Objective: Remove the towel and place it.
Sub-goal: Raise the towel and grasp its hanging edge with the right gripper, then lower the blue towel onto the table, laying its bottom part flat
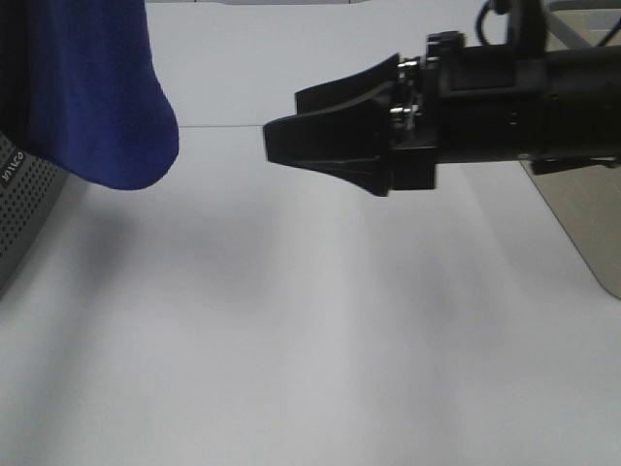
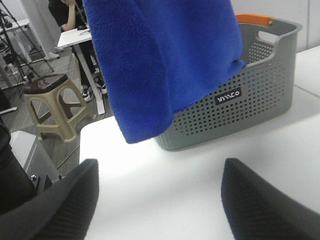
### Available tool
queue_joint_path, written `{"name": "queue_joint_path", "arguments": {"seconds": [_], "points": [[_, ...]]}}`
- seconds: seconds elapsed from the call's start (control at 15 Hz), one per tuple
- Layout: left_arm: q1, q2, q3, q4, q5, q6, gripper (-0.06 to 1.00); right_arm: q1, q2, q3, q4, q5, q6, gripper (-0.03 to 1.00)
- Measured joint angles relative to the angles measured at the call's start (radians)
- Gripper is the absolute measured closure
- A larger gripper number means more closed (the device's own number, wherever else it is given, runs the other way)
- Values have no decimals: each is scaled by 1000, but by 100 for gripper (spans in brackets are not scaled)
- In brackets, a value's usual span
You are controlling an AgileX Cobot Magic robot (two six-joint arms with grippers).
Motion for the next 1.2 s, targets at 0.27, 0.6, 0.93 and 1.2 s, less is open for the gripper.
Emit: {"name": "queue_joint_path", "arguments": {"seconds": [0.27, 0.6, 0.93, 1.2], "points": [[0, 0, 0, -4, 0, 0, 94, 129, 156, -163, 0, -77, -7, 28], [0, 0, 0, -5, 0, -8, 94, 206, 248, -314, 0, -101, -25, 31], [0, 0, 0, -5, 1, -27, 94, 223, 252, -326, -1, -87, 44, 79], [0, 0, 0, 12, 1, -48, 94, 223, 228, -326, -100, -66, 204, 95]]}}
